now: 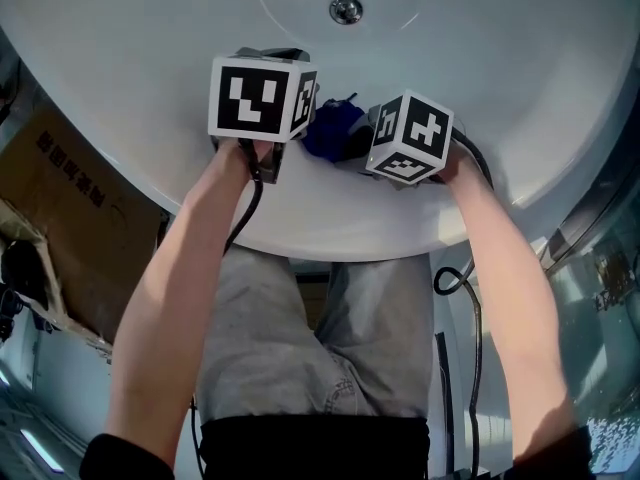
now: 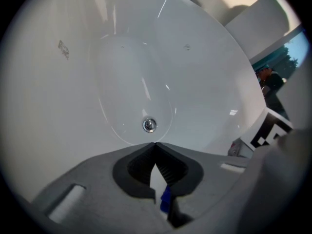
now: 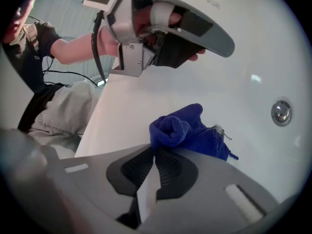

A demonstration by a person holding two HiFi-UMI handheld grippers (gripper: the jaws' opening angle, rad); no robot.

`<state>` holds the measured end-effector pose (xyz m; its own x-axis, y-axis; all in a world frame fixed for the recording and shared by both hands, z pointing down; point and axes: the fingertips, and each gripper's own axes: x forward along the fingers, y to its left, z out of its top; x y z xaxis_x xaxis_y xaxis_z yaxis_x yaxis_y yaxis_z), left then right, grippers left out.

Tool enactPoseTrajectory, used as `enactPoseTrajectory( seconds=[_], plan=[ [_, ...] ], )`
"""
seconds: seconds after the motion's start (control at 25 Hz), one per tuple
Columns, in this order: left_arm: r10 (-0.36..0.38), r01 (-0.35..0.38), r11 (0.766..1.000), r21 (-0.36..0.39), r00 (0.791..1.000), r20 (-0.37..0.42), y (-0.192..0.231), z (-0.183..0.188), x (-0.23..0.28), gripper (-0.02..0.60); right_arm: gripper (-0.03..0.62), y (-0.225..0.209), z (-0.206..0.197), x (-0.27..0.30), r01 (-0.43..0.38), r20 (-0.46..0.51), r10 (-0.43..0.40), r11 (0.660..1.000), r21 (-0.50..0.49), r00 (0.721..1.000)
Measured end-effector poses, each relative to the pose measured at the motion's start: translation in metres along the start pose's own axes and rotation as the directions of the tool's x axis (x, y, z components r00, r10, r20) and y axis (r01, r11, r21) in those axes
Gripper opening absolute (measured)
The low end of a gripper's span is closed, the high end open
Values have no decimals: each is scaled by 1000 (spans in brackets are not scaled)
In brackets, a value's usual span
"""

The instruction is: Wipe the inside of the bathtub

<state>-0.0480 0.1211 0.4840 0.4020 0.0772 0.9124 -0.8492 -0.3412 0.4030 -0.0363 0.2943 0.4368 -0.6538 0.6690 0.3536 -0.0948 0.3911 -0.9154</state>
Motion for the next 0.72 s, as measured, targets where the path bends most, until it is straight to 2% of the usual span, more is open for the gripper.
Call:
enactPoseTrajectory(
  seconds=[0.2, 0.44, 0.72],
  plan=[
    [5, -5, 999, 36, 1000, 4, -8, 10, -7, 2, 17, 38, 0, -5, -48, -2, 48, 998, -39, 999],
    [5, -6, 999, 35, 1000, 18, -10, 17, -11, 2, 18, 82, 14, -3, -116, 6, 118, 987, -114, 993],
    [6, -6, 999, 35, 1000, 4, -10, -3, -15, 2, 17, 127, 24, 0, -214, 10, 220, 959, -186, 976]
  ],
)
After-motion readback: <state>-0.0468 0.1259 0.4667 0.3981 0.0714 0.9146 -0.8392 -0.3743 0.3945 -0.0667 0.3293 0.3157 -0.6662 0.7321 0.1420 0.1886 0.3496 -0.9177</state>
